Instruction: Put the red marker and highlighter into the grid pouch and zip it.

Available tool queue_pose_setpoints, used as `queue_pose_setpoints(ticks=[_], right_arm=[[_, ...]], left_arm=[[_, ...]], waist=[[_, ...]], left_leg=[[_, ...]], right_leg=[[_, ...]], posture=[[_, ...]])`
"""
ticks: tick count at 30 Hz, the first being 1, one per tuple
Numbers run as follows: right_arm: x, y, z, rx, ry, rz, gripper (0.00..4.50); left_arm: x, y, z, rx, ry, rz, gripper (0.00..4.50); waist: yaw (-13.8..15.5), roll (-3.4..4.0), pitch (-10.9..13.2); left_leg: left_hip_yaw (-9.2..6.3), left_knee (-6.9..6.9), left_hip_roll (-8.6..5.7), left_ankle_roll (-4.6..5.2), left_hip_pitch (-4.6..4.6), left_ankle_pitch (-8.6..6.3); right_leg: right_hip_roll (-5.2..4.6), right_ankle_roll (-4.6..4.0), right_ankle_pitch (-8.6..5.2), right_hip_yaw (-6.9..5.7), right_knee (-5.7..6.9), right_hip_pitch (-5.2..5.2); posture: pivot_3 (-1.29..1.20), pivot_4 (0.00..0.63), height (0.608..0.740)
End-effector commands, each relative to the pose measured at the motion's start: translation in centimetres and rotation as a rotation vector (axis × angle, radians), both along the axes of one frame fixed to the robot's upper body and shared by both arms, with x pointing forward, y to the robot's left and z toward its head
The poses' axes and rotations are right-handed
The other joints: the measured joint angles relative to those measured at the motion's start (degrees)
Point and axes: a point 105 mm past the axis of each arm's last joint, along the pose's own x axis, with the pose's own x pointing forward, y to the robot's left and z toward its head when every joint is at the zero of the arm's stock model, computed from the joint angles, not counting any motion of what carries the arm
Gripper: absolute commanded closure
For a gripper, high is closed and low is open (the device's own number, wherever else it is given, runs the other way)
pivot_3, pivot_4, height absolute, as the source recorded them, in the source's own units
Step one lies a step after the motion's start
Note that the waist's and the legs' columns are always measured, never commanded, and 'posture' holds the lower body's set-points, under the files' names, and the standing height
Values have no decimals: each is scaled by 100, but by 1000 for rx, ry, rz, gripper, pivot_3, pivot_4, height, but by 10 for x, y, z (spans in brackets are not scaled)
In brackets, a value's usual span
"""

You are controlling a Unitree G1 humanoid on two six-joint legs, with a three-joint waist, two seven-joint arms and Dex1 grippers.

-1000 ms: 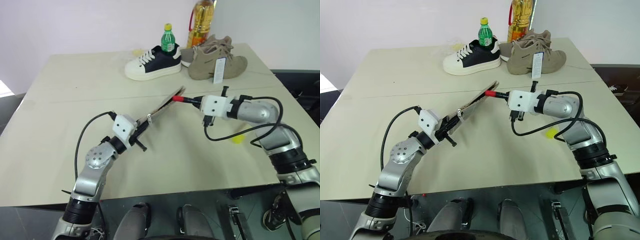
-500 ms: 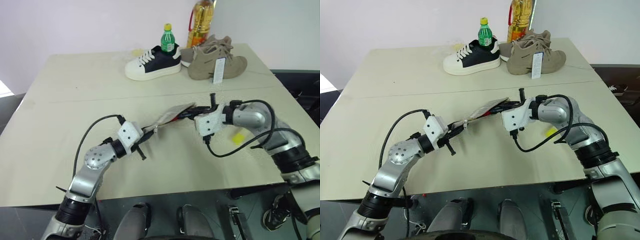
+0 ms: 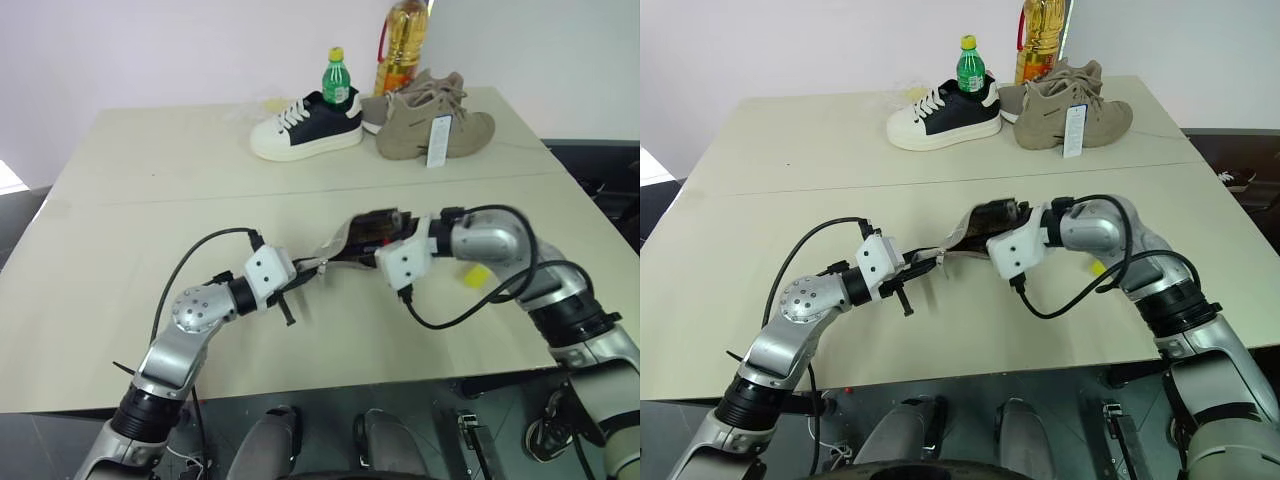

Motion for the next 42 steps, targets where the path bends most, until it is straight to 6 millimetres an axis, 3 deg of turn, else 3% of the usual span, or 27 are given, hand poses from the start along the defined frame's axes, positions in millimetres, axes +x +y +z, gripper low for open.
queue_pose_setpoints(ticks=[1, 4, 6, 8, 9, 11, 13, 15, 18, 23, 26, 29, 34, 35, 38, 39, 40, 42], right_arm=[[-6, -26, 41, 297, 148, -143, 846], [-5, -50, 68, 596, 261, -296, 846], [3, -81, 74, 789, 336, -482, 846], [10, -111, 65, 851, 364, -675, 846], [9, -117, 61, 851, 367, -724, 577], [7, -147, 33, 895, 458, -984, 23], [2, -177, 7, 1041, 497, -1286, 23], [-8, -187, -17, 1117, 537, -1473, 23], [-17, -194, -33, 1173, 511, -1644, 23], [-30, -180, -60, 1230, 614, -1810, 23], [-29, -170, -67, 1256, 671, -1835, 23], [-25, -161, -71, 1266, 716, -1826, 841], [-19, -159, -70, 1269, 725, -1823, 3408], [-12, -157, -58, 1302, 698, -1750, 3642], [7, -148, -13, 1251, 544, -1468, 3638], [9, -144, -3, 1194, 495, -1399, 3638], [12, -133, 23, 1055, 343, -1224, 3638], [10, -110, 47, 816, 184, -982, 3638]], left_arm=[[9, 0, 5, -27, -50, 64, 4500], [15, -3, 3, -44, -55, 96, 4500], [19, -6, 2, -63, -55, 112, 4500], [21, -9, 2, -74, -53, 114, 4500], [22, -10, 1, -74, -54, 113, 4500], [24, -13, 0, -79, -50, 104, 4500], [26, -17, -2, -84, -41, 85, 4500], [27, -23, -5, -83, -33, 55, 4500], [27, -29, -6, -86, -30, 22, 4500], [27, -37, -6, -100, -29, -9, 4500], [27, -40, -6, -103, -31, -20, 4500], [27, -41, -5, -109, -35, -20, 4500], [28, -35, -5, -110, -42, 7, 4500], [29, -32, -5, -111, -44, 19, 4500], [31, -24, -2, -123, -47, 55, 4500], [32, -23, -1, -128, -47, 59, 4500], [32, -20, 1, -136, -49, 66, 4500], [33, -16, 5, -145, -52, 74, 4500]], waist=[[25, -1, 0], [16, -2, 0], [2, -2, 0], [5, -5, -3], [5, -4, -3], [5, -4, -3], [7, -4, -5], [2, 2, -9], [-8, 10, -12], [-6, 12, -14], [-12, 12, -14], [-12, 12, -14], [-14, 12, -14], [-17, 12, -14], [-30, 17, -12], [-36, 17, -11], [-41, 17, -12], [-62, 18, -9]], left_leg=[[-2, 1, -1, 0, 0, 0], [-6, 4, -1, 2, -2, -1], [-6, 4, -1, 2, -4, -1], [-6, 4, 1, 2, -4, -1], [-5, 4, 0, 2, -4, -1], [-2, 3, 0, 3, -6, -2], [-2, 3, 1, 4, -8, -2], [0, 6, 0, 4, -14, -2], [0, 6, 0, 4, -18, -1], [0, 6, -2, 4, -15, -1], [0, 6, -2, 4, -15, -1], [0, 6, -3, 4, -13, -1], [0, 6, -4, 5, -12, -1], [0, 6, -4, 5, -12, -1], [3, 5, -6, 5, -12, 0], [3, 5, -6, 5, -11, 0], [4, 5, -5, 6, -10, 0], [6, 2, -4, 6, -6, -1]], right_leg=[[-1, 0, 0, 0, -1, 2], [-2, 0, 0, -1, -4, 6], [-3, -1, 0, -1, -2, 1], [-2, -2, 0, -1, -2, 1], [-2, -2, 0, -2, -2, 1], [-4, -2, 0, -2, -2, -1], [-4, -2, 0, -3, -2, -2], [-5, -2, 1, -2, 0, -9], [-3, -2, 1, -2, 5, -16], [-2, 0, 2, -3, 6, -13], [0, 0, 2, -4, 9, -14], [0, 0, 2, -5, 10, -11], [3, 0, 2, -6, 11, -11], [4, 0, 2, -6, 11, -10], [6, 1, 2, -5, 12, -12], [8, 1, 2, -6, 12, -12], [9, 2, 2, -10, 12, -12], [10, 5, 0, -13, 10, -9]], posture=[[0, 150, 738], [0, 150, 738], [0, 150, 738], [0, 150, 738], [0, 150, 738], [0, 150, 738], [0, 150, 738], [0, 150, 738], [0, 150, 738], [0, 150, 738], [0, 150, 738], [0, 150, 738], [0, 150, 738], [0, 150, 738], [0, 150, 738], [0, 150, 738], [0, 150, 738], [0, 150, 738]])
